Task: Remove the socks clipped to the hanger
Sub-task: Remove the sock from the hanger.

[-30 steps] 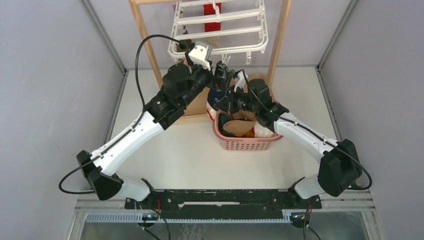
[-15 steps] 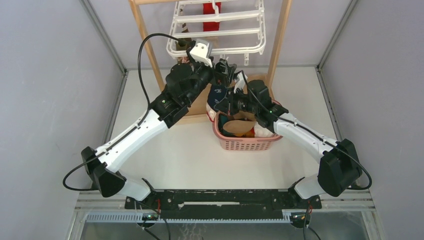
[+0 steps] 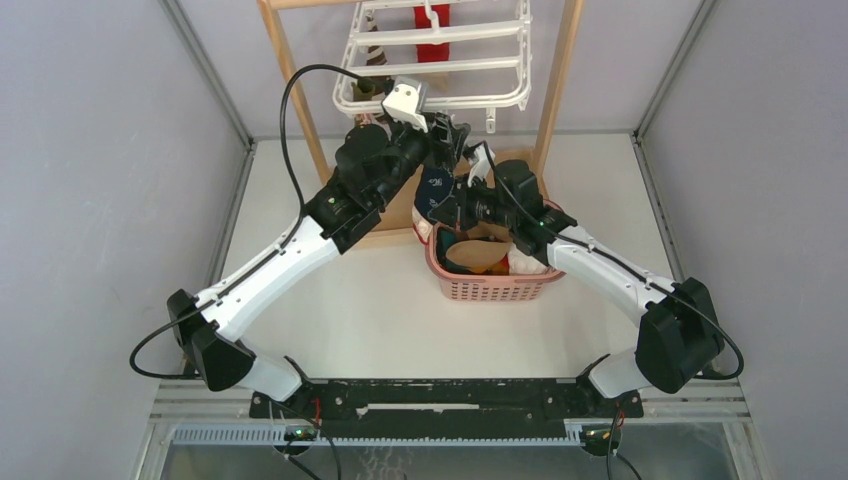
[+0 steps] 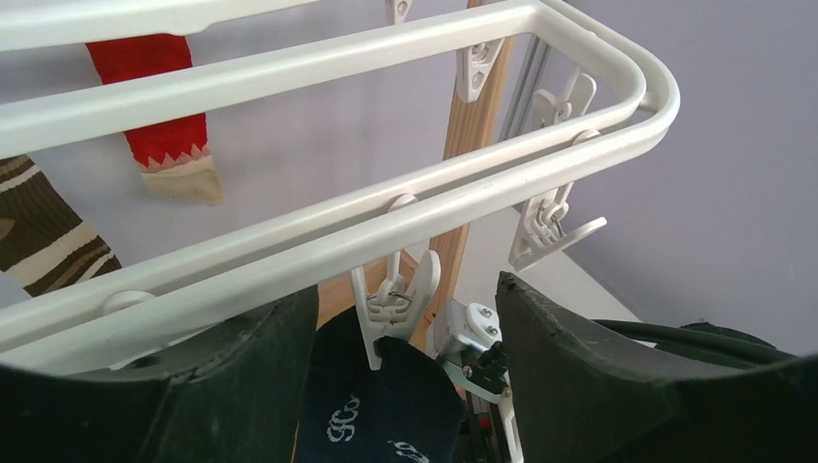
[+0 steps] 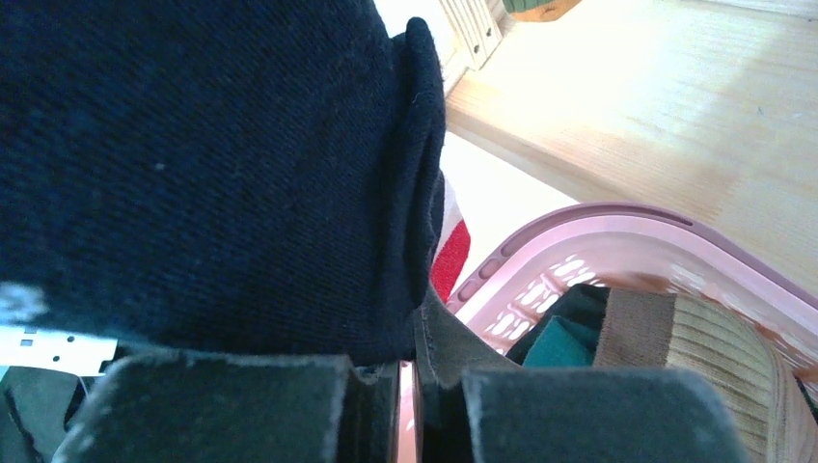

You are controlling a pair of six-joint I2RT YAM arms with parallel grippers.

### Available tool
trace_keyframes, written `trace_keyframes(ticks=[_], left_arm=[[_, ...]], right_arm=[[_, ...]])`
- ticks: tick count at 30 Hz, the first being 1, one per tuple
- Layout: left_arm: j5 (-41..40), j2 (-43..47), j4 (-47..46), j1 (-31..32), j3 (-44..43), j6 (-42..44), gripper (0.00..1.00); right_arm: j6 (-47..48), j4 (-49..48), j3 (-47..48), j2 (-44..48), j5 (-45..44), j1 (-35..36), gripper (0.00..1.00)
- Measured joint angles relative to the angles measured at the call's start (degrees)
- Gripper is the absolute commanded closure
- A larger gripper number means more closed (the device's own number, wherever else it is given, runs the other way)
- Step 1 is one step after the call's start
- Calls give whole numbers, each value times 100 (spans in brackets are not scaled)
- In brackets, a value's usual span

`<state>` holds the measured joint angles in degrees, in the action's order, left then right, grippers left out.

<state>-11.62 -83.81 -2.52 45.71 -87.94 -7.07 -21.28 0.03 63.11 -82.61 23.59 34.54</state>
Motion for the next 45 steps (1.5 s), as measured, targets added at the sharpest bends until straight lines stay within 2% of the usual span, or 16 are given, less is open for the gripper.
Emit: trace_keyframes(ticks=[3, 14, 20, 29, 35, 38, 45], left_arm=[[0, 0, -4, -2, 0, -9, 39], [57, 0, -37, -72, 0, -9, 41], [131, 0, -44, -138, 0, -37, 54], [151, 0, -55, -177, 0, -44, 58], [175, 0, -98, -190, -4, -50, 74], [179, 0, -133, -197, -24, -46, 78], [273, 0, -144, -199, -170, -48, 81]], right_arm=[[-2, 0, -15, 0, 7, 0, 93], [-2, -20, -59, 0, 9, 0, 93], [-2, -22, -61, 0, 11, 0, 93], [-2, -31, -61, 0, 48, 0, 93], [-2, -24, -61, 0, 50, 0, 93], [-2, -22, -72, 0, 50, 0, 93], [-2, -17, -96, 0, 50, 0, 93]])
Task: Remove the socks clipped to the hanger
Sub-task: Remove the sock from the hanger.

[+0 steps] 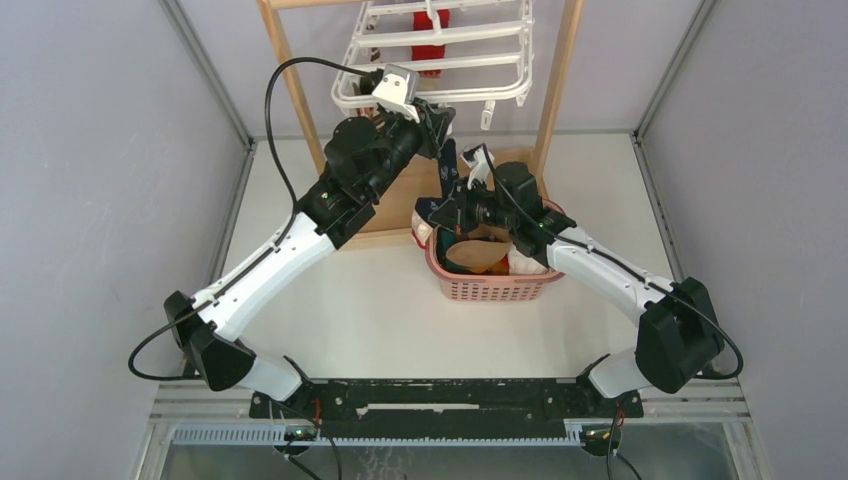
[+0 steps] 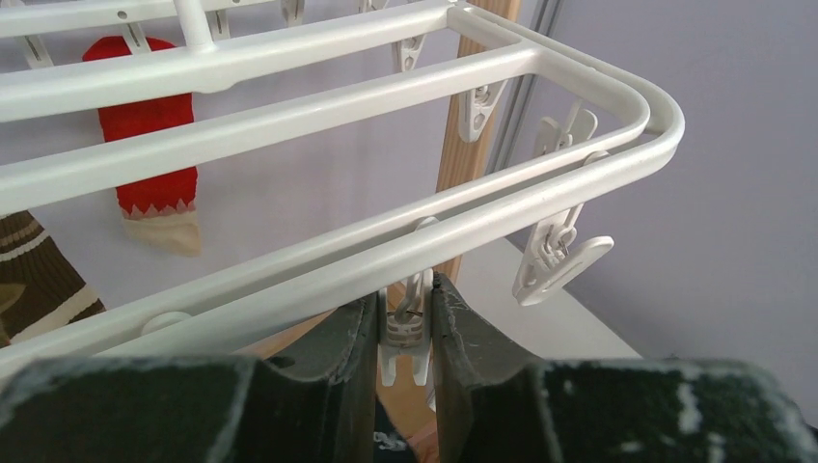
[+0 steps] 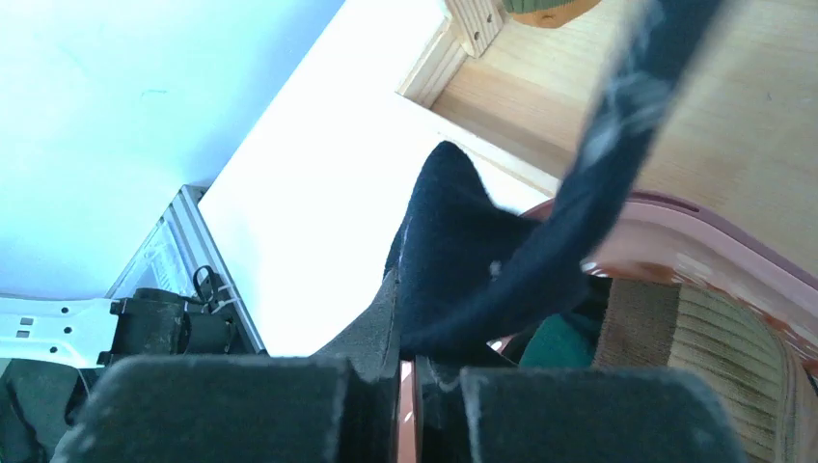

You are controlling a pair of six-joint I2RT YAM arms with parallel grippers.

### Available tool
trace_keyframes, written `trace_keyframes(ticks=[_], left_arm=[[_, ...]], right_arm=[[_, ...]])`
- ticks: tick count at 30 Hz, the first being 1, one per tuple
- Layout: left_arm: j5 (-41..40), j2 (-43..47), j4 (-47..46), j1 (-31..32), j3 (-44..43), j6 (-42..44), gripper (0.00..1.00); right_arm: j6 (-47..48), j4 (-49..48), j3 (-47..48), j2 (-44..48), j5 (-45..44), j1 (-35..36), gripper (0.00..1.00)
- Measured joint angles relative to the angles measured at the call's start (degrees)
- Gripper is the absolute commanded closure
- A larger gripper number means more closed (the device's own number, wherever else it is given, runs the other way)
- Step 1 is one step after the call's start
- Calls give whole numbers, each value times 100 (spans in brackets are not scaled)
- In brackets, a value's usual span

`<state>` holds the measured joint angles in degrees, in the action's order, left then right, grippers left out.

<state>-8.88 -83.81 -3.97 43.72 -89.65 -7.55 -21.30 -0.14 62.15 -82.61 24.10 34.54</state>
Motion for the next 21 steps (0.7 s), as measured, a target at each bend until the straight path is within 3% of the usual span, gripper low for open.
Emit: trace_keyframes(ticks=[7, 14, 17, 21], left_arm=[[13, 0, -2, 2, -15, 2, 78], [55, 4, 26, 0, -13, 0, 49], [66, 28, 46, 0, -9, -2, 44], [70, 101, 61, -4, 2, -13, 29]], right_arm=[[2, 24, 0, 0, 0, 0, 93], [31, 315, -42, 166, -28, 0, 93], [46, 459, -107, 396, -68, 0, 93], [81, 568, -127, 697, -129, 0, 93]])
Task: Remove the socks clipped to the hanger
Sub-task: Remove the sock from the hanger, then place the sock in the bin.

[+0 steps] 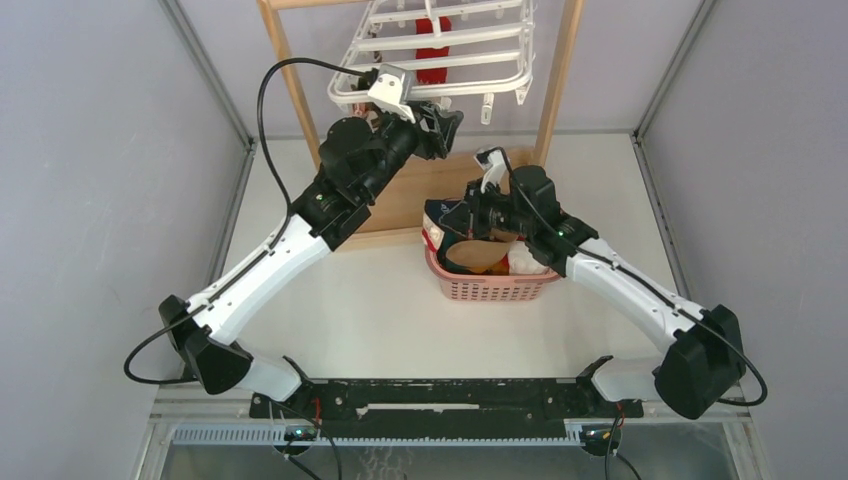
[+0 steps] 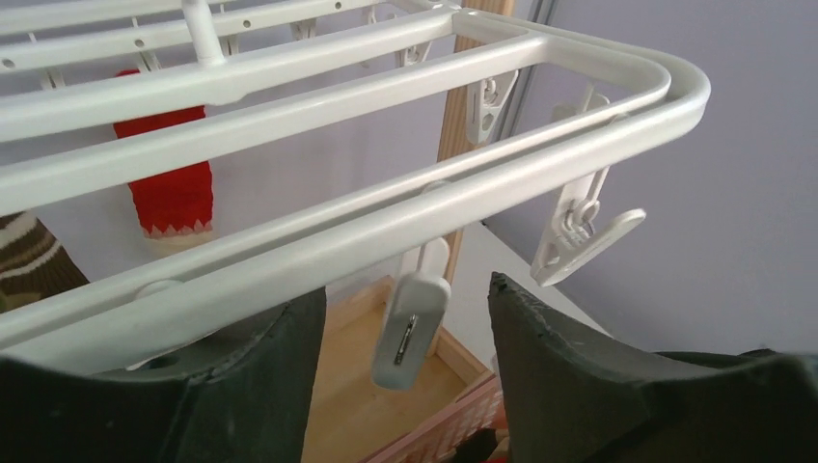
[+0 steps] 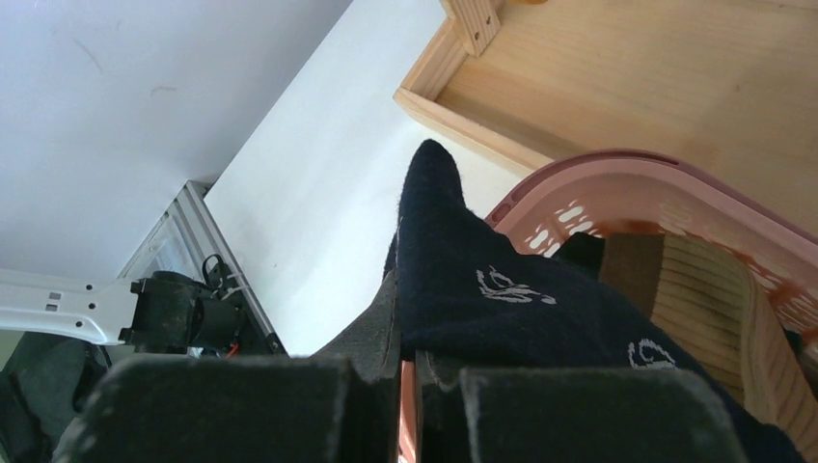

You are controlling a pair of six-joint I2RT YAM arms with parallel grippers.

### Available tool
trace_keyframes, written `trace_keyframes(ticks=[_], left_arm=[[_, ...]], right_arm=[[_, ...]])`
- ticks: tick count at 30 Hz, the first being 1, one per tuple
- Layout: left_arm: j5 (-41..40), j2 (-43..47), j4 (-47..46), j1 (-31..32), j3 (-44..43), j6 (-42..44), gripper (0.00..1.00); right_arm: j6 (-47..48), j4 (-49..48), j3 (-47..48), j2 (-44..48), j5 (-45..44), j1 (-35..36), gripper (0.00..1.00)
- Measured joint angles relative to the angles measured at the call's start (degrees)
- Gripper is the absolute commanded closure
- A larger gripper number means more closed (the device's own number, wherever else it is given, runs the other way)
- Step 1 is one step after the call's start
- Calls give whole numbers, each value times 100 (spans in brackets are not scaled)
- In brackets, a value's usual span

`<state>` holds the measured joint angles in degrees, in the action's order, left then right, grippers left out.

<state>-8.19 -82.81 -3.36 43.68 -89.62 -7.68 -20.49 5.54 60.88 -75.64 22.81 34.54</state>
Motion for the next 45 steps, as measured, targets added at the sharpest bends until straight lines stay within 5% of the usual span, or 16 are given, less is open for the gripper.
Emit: trace_keyframes(ticks=[9, 25, 45], left_arm=[[133, 387, 9, 2, 304, -87, 0], [133, 1093, 66, 48, 1379, -356, 0], [129, 1908, 302, 83, 2337, -719, 0]], right_arm=[[140, 387, -166, 688, -136, -46, 93], [378, 750, -647, 1102, -369, -299, 92], [374, 562, -678, -662, -459, -308, 92]])
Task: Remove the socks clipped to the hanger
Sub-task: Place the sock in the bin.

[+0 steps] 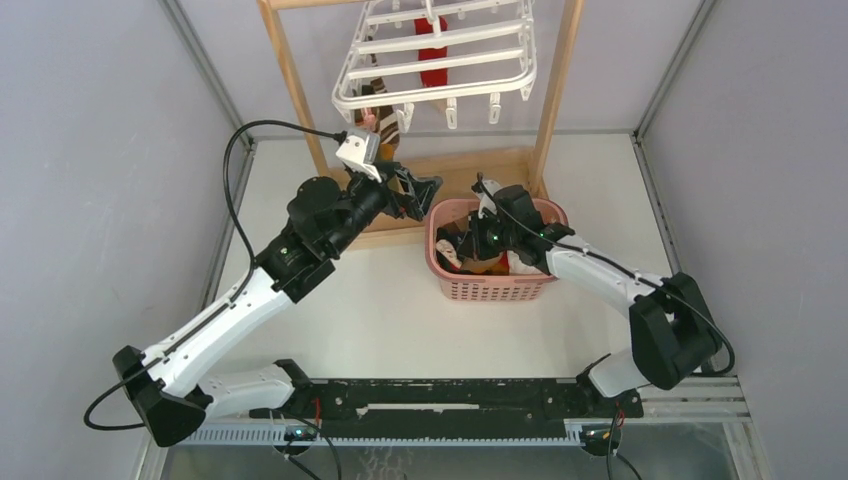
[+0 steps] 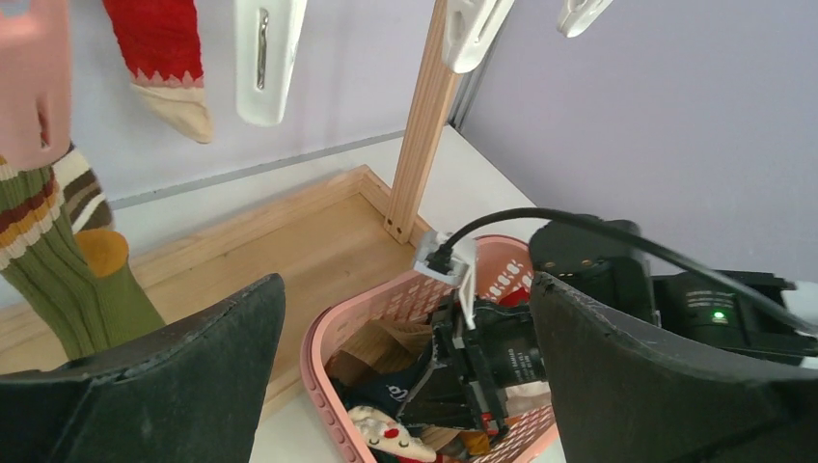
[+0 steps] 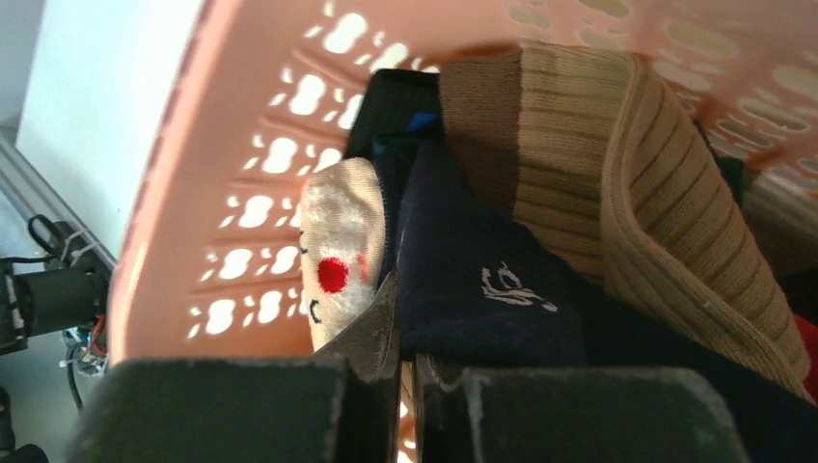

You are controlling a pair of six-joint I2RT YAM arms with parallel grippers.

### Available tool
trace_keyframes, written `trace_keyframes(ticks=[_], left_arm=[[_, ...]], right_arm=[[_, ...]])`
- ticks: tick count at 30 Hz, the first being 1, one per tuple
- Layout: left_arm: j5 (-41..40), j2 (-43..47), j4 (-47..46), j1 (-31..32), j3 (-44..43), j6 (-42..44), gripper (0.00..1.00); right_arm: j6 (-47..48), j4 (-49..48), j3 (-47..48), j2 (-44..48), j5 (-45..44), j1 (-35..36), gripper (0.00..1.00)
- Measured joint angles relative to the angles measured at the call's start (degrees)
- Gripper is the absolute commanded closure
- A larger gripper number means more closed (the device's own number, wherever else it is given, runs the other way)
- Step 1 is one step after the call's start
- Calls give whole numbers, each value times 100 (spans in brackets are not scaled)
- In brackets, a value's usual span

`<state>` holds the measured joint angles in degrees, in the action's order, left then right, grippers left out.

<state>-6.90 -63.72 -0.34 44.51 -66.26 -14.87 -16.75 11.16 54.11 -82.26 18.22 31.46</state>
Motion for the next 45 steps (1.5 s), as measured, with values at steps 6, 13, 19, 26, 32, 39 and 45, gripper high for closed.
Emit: trace_keyframes(ticks=[6, 13, 19, 26, 32, 39, 45], left_arm=[[-9, 96, 9, 20, 26, -24, 0], [-37, 118, 35, 37, 26, -39, 0], [-42, 157, 74, 48, 26, -66, 0], [-42, 234, 90, 52, 26, -70, 0], [-42, 280, 96, 59, 26, -72, 0], [-44, 378, 146, 59, 26, -74, 0], [-50, 527, 297, 59, 26, -74, 0]], right_arm=[[2, 258, 236, -407, -227, 2, 90], [66, 903, 894, -769, -726, 13, 86], [155, 1631, 1462, -1154, -1126, 63, 82], [177, 2144, 1585, -1241, -1263, 133, 79], [223, 2400, 1696, -1464, -1283, 212, 73], [275, 2540, 1711, -1567, -1235, 249, 54], [310, 2568, 1718, -1493, -1143, 315, 34]])
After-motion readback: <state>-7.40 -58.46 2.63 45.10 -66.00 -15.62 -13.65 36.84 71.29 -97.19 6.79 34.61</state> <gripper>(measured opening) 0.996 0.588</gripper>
